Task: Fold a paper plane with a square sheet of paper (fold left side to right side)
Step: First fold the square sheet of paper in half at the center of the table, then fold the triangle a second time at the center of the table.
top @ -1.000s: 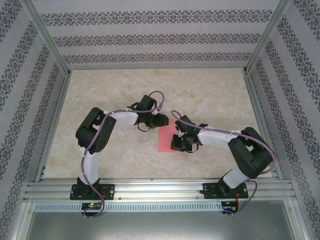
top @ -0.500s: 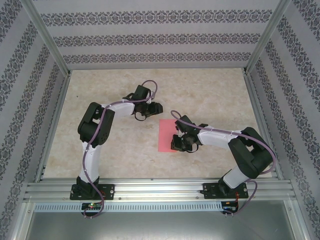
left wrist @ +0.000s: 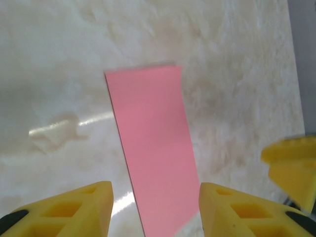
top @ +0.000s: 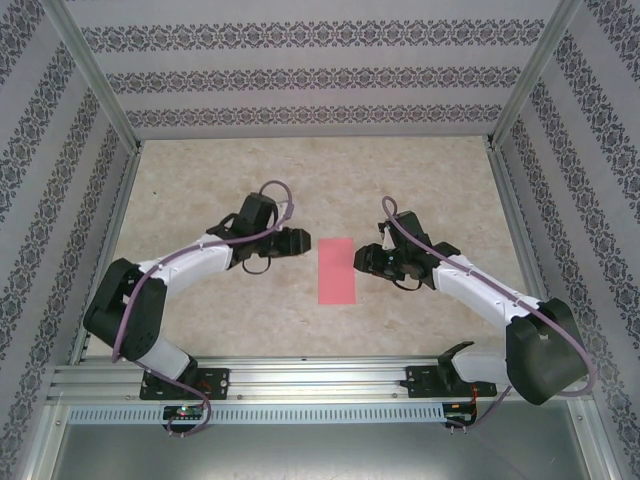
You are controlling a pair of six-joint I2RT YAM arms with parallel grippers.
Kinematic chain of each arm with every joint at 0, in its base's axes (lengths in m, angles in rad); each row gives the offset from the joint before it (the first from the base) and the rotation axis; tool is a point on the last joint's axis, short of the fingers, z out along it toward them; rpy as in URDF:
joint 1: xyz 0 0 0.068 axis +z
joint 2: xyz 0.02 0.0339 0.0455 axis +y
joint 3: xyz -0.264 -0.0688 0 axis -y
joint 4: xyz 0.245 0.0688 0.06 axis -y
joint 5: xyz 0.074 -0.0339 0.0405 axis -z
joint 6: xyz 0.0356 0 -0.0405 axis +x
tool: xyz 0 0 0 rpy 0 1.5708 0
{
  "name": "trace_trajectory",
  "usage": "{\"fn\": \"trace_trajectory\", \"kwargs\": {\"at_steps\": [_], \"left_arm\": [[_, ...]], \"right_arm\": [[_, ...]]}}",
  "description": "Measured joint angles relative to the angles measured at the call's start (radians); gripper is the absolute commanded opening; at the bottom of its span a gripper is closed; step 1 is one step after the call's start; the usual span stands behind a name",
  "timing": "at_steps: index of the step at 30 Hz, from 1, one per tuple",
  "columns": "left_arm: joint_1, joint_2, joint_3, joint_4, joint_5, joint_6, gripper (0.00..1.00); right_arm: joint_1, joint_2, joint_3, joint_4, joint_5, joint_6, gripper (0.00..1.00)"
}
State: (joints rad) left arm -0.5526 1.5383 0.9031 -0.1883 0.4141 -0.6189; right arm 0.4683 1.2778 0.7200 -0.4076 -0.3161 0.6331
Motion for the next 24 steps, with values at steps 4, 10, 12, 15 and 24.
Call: {"fn": "trace_trajectory", "kwargs": {"at_steps": [4, 10, 12, 15, 24], "left_arm": [[-0.093, -0.011, -0.058, 0.004, -0.002, -0.028, 0.49], [-0.141, 0.069, -0.045, 0.047, -0.001, -0.084, 0.45], [-0.143, 0.126, -0.015, 0.061, -0.001, -0.094, 0.44], [-0.144, 0.203, 0.031, 0.074, -0.006, -0.101, 0.43], [-0.144, 0.278, 0.056, 0.080, -0.014, -0.105, 0.42]], "right_arm": [[-0.004, 0.016, -0.029, 0.019, -0.029, 0.002, 0.46], [-0.029, 0.034, -0.071, 0.044, -0.047, 0.015, 0.45], [-0.032, 0.041, -0.080, 0.053, -0.052, 0.020, 0.45], [-0.032, 0.043, -0.092, 0.065, -0.053, 0.022, 0.45], [-0.032, 0.043, -0.108, 0.081, -0.055, 0.023, 0.45]]}}
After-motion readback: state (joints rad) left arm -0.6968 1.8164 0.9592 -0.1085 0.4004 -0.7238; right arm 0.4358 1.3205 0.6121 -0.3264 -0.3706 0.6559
